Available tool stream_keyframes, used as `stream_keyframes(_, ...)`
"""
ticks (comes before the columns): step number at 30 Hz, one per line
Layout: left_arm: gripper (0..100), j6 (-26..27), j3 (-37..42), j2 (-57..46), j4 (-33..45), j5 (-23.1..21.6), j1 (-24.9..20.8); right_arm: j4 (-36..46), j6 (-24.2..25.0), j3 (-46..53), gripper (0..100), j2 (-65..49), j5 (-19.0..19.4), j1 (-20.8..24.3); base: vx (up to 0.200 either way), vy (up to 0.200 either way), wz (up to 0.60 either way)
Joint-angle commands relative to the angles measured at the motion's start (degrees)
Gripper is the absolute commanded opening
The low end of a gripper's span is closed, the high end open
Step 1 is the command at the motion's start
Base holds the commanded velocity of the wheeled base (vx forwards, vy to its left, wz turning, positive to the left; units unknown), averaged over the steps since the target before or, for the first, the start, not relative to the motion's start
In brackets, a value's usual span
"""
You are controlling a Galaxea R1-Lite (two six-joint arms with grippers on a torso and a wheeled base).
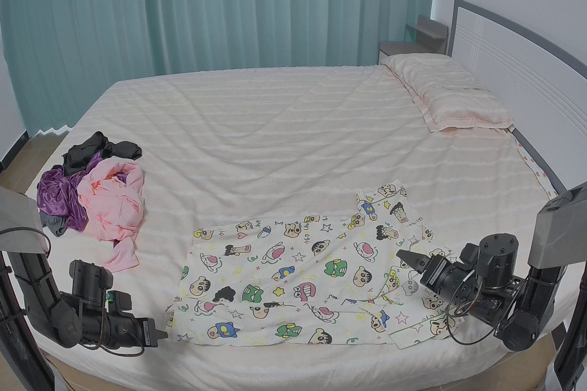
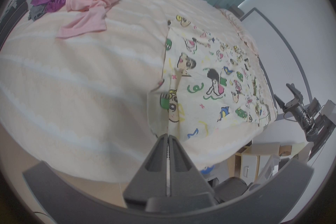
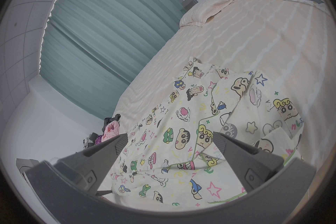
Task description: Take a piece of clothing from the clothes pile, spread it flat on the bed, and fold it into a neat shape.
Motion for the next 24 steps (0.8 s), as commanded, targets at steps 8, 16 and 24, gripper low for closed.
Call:
stream_keyframes(8,0,0.3,-0.3,0.1,0.1,2.3,0.0,-0.4,0.1,0.1,100,0.3,0.0,0.0,0.000,0.000,0.00)
stream_keyframes(16,100,-0.2,-0.5,-0.6,-0.4,2.4,0.1,-0.4,-0.4,0.2,100,-0.2,0.0,-2.3,0.000,0.000,0.00)
stream_keyframes(24,100,-18.4,-13.5,-4.9,0.9,3.5,-4.5,-0.4,-0.6,-0.6,100,1.7,1.6,-5.9,0.000,0.000,0.00)
